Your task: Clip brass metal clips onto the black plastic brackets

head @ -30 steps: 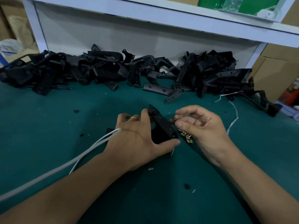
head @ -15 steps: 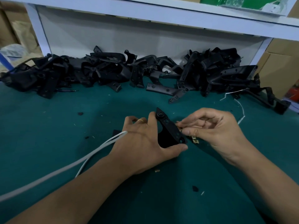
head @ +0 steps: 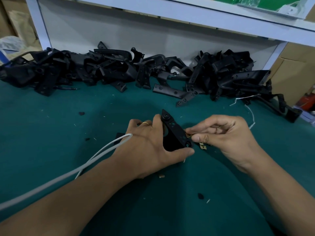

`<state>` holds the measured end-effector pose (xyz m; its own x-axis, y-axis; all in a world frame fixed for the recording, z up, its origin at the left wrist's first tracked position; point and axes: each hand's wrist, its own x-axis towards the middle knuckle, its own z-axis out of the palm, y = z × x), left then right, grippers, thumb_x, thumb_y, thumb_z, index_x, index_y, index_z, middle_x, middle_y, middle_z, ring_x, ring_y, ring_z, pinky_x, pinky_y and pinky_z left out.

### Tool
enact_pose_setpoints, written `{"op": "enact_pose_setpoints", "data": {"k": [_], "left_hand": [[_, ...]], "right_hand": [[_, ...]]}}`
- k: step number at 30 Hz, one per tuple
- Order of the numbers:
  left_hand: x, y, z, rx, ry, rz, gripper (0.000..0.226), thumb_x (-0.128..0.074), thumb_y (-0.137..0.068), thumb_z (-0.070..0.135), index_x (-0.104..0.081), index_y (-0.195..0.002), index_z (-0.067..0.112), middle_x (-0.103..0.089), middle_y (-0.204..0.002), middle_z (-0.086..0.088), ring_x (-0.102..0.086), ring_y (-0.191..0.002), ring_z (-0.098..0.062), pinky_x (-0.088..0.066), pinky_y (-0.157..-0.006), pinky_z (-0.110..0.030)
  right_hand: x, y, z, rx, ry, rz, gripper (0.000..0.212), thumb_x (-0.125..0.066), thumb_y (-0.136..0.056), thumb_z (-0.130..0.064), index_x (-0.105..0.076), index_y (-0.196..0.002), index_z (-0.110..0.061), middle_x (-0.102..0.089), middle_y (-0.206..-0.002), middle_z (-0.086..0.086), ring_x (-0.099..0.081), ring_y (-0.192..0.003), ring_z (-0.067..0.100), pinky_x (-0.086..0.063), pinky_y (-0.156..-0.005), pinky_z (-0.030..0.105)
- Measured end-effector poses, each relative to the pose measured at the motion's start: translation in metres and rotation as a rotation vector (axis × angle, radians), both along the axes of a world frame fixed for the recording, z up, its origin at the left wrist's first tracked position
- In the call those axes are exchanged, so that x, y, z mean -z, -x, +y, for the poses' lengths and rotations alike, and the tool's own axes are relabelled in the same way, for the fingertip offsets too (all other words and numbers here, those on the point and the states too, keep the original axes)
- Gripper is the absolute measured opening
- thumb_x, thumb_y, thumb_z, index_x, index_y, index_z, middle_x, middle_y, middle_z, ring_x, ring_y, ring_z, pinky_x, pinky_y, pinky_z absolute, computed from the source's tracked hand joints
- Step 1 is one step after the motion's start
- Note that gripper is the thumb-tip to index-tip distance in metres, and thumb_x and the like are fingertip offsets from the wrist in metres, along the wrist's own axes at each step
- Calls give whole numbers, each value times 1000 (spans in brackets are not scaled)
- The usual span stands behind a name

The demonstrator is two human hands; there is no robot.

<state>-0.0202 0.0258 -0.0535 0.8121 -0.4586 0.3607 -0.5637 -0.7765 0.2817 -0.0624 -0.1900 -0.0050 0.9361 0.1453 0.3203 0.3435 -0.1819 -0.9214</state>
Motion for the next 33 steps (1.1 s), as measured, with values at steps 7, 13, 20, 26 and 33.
{"op": "enact_pose_setpoints", "data": {"k": [7, 13, 20, 26, 33], "left_hand": [[2, -4, 2, 49, 39, 85, 90, -15, -62, 109, -34, -103, 31, -50, -85, 18, -47, -83, -5, -32, -104, -36], [2, -2, -2, -24, -39, 18, 90, -11, -65, 106, -37, -98, 27, -52, -77, 12, -52, -81, -11, -35, -102, -42], [1, -1, -7, -290, -168, -130, 123, -10, -69, 102, -42, -133, 2, -66, -77, -2, -64, -90, -23, -34, -90, -45], [-1, 0, -7, -355, -196, -131, 117, -11, -74, 99, -47, -125, 0, -39, -56, -2, -61, -66, -24, -34, -76, -44], [2, -1, -4, -356, -182, -148, 88, -9, -75, 95, -33, -106, 17, -37, -55, 2, -59, -62, -23, -33, -75, -43]], "right_hand": [[0, 0, -2, -39, 31, -27, 16, -80, -74, 1, -80, -87, -7, -80, -94, 12, -79, -92, 26, -61, -82, 25], [4, -1, 2, 5, 10, -31, 26, -81, -73, 3, -76, -98, -6, -80, -96, 13, -78, -95, 25, -61, -82, 23], [15, -5, 15, 88, 121, -85, 33, -62, -96, 12, -70, -114, -14, -79, -110, 1, -75, -108, 16, -57, -99, 32], [22, -5, 27, 134, 184, -147, 51, -58, -98, 13, -60, -127, -29, -72, -127, -7, -70, -118, 11, -54, -105, 35], [29, -2, 35, 129, 358, -202, 70, -52, -97, 15, -46, -139, -41, -64, -130, -13, -69, -119, 9, -55, -94, 26]]}}
